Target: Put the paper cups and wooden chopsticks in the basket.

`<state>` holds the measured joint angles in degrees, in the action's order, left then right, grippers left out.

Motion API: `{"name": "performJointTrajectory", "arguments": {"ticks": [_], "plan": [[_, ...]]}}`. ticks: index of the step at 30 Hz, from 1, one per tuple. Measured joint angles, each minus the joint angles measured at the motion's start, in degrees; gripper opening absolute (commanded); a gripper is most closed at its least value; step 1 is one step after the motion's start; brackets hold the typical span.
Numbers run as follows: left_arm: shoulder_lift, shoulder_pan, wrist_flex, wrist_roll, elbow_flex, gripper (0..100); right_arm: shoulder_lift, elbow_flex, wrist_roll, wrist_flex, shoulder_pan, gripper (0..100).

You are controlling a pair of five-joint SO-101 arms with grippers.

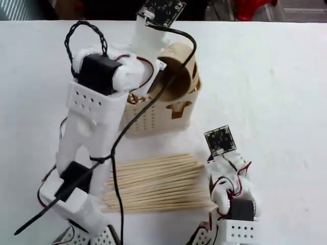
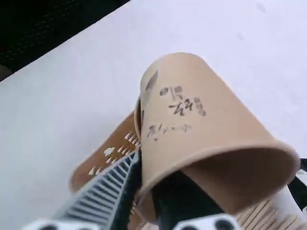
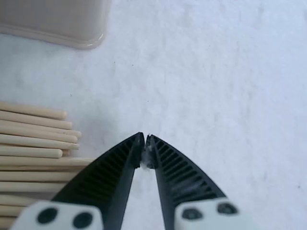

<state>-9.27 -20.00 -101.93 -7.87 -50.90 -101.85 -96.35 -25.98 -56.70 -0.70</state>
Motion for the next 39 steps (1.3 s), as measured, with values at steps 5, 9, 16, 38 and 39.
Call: {"name": "performJointTrajectory", "arguments": {"ticks": [5, 9, 16, 38, 39], "plan": [[4.5, -0.1, 0.0, 0.0, 3.3, 3, 0.0, 0.0, 0.0, 0.0, 0.0, 1.7], [6.0, -0.1, 0.0, 0.0, 4.6, 3, 0.0, 0.0, 0.0, 0.0, 0.0, 1.7], [6.1, -0.1, 0.0, -0.1, 4.7, 3, 0.0, 0.0, 0.0, 0.0, 0.0, 1.7], [6.1, -0.1, 1.8, -0.1, 4.8, 16, 0.0, 0.0, 0.0, 0.0, 0.0, 1.7], [6.1, -0.1, 1.8, -0.1, 4.8, 16, 0.0, 0.0, 0.0, 0.0, 0.0, 1.7]]}}
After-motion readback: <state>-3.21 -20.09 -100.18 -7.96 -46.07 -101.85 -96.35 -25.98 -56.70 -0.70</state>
